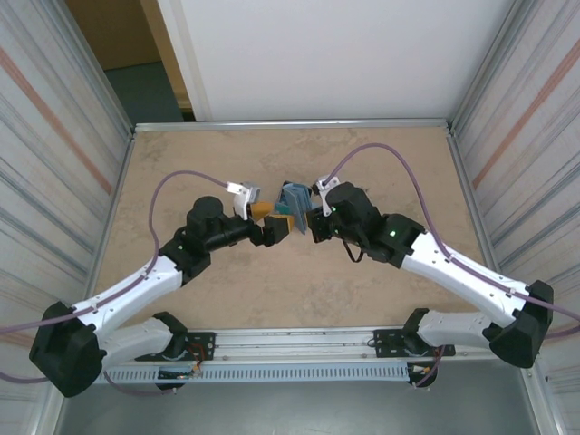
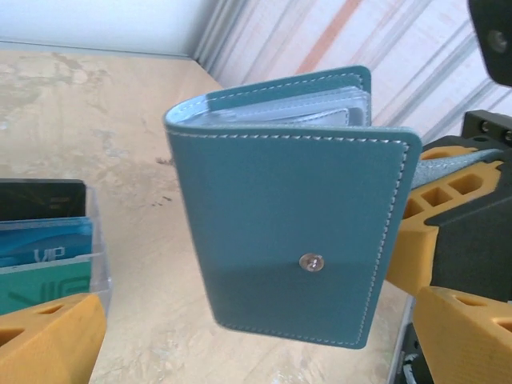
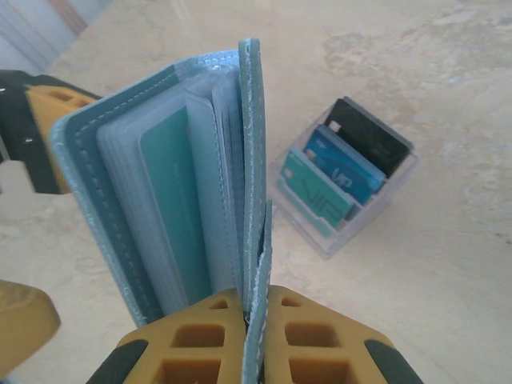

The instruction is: Take the credit cards out of the card holder

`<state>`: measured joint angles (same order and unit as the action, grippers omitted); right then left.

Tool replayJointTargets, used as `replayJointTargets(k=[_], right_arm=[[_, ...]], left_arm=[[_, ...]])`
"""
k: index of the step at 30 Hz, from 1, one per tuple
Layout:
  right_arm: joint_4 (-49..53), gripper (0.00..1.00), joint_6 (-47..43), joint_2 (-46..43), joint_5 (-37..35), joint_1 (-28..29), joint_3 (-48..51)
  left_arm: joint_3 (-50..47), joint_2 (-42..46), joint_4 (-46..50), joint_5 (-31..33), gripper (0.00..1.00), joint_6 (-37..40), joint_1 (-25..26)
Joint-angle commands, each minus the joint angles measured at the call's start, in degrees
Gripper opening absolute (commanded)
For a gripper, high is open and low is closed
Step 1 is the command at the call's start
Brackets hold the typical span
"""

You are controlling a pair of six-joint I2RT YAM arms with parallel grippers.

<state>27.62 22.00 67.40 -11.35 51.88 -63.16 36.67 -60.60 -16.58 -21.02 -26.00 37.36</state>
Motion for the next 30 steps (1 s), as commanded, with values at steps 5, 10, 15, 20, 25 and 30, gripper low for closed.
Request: replayJointTargets(k=[5, 10, 15, 20, 25, 30], right_arm=[[2.3, 0.0, -0.12, 2.0, -6.88, 1.03, -3.8], [2.79, 0.0, 0.52, 3.08, -8.29, 1.47, -4.44], [1.74, 0.0, 0.84, 2.74, -7.12, 1.74, -4.22], [0.12, 0.0, 1.19, 1.33, -5.04, 1.76, -3.39], [-0.98, 0.0, 1.64, -0.4, -2.95, 1.61, -2.41], [-3.01, 0.0, 2.91, -2.19, 2.8, 0.03, -0.77]], left_arm=[[-0.26, 1.51, -0.37, 2.96, 0.99, -1.9, 0.43], [0.01, 0.82, -1.83, 1.64, 0.99, -2.62, 0.58], [0.69, -1.34, -1.89, 1.06, 0.99, -2.79, 0.61], [0.43, -2.85, -2.2, 2.1, 0.85, -3.77, 0.62], [0.2, -3.02, -1.62, 4.26, 0.65, -4.65, 0.62], [0.22, -3.26, -0.77, 5.78, 0.41, -5.06, 0.63]])
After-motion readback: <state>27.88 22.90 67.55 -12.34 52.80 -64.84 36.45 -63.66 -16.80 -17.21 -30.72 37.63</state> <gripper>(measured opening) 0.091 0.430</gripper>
